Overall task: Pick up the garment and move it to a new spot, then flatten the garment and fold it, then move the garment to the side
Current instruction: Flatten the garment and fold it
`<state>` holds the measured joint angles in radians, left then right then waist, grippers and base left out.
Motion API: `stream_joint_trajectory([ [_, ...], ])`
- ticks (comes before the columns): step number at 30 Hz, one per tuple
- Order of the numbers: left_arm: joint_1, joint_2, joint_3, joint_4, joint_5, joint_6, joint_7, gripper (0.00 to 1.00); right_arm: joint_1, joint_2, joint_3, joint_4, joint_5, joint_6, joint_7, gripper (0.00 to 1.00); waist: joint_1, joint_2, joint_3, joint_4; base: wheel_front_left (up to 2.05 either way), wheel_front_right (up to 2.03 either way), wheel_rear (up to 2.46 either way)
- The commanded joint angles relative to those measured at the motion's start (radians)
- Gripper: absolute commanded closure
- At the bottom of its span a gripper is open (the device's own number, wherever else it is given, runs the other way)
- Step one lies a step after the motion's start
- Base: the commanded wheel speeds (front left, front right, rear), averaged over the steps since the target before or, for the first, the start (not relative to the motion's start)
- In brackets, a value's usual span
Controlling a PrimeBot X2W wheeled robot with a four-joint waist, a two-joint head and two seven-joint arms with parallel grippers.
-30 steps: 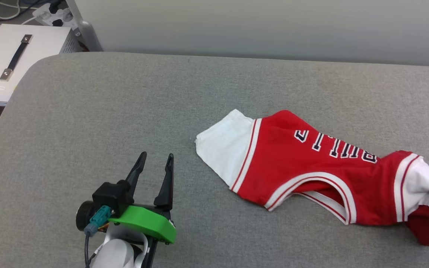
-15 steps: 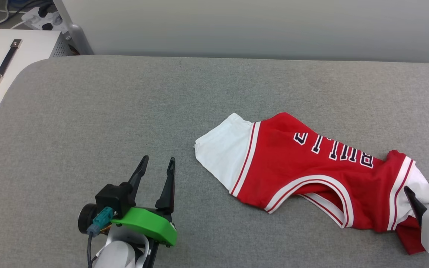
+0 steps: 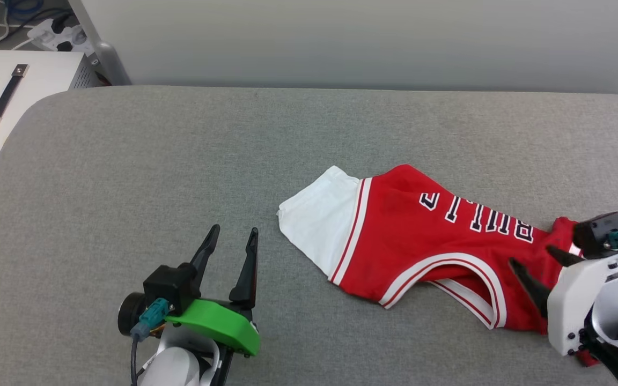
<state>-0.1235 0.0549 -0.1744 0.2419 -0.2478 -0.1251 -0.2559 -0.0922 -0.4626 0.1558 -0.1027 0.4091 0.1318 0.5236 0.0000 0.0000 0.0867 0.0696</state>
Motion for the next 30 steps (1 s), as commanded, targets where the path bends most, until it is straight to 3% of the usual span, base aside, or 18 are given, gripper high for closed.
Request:
stream_joint_trajectory([
  [1, -0.016, -0.005, -0.002, -0.003, -0.01, -0.005, -0.006, 0.0, -0.021, -0.003, 0.018, -0.006, 0.023, -0.001, 0.053, 0.0, 0.0, 0.0, 0.012, 0.015, 0.0, 0.0, 0.0],
  [3, -0.019, -0.005, -0.004, -0.001, -0.014, -0.005, -0.006, 0.0, -0.032, -0.024, 0.053, -0.006, 0.04, -0.001, 0.148, 0.0, 0.0, 0.0, 0.024, 0.032, 0.0, 0.0, 0.0],
  [9, -0.03, -0.005, -0.011, 0.001, -0.025, -0.004, -0.006, 0.0, -0.072, -0.042, 0.096, 0.06, 0.051, -0.001, 0.301, 0.0, 0.0, 0.0, 0.057, 0.078, 0.0, 0.0, 0.0],
  [19, -0.045, -0.005, -0.017, 0.005, -0.034, -0.003, -0.006, 0.0, -0.084, -0.012, 0.143, 0.218, 0.11, -0.001, 0.323, 0.0, 0.0, 0.0, 0.087, 0.119, 0.0, 0.0, 0.0],
  [20, -0.047, -0.005, -0.017, 0.006, -0.034, -0.002, -0.006, 0.0, -0.083, -0.011, 0.152, 0.228, 0.116, -0.001, 0.322, 0.56, 0.0, 0.0, 0.088, 0.121, 0.0, 0.0, 0.0],
  [21, -0.048, -0.005, -0.018, 0.007, -0.035, -0.002, -0.006, 0.0, -0.083, -0.008, 0.16, 0.237, 0.127, -0.001, 0.315, 0.92, 0.0, 0.0, 0.089, 0.122, 0.0, 0.0, 0.0],
  [22, -0.049, -0.005, -0.018, 0.008, -0.035, -0.001, -0.006, 0.0, -0.085, -0.005, 0.164, 0.241, 0.136, -0.001, 0.308, 1.0, 0.0, 0.0, 0.089, 0.122, 0.0, 0.0, 0.0],
  [30, -0.038, -0.005, -0.014, 0.025, -0.035, 0.003, -0.006, 0.0, -0.118, -0.002, 0.207, 0.182, 0.19, -0.001, 0.275, 1.0, 0.0, 0.0, 0.044, 0.099, 0.0, 0.0, 0.0],
])
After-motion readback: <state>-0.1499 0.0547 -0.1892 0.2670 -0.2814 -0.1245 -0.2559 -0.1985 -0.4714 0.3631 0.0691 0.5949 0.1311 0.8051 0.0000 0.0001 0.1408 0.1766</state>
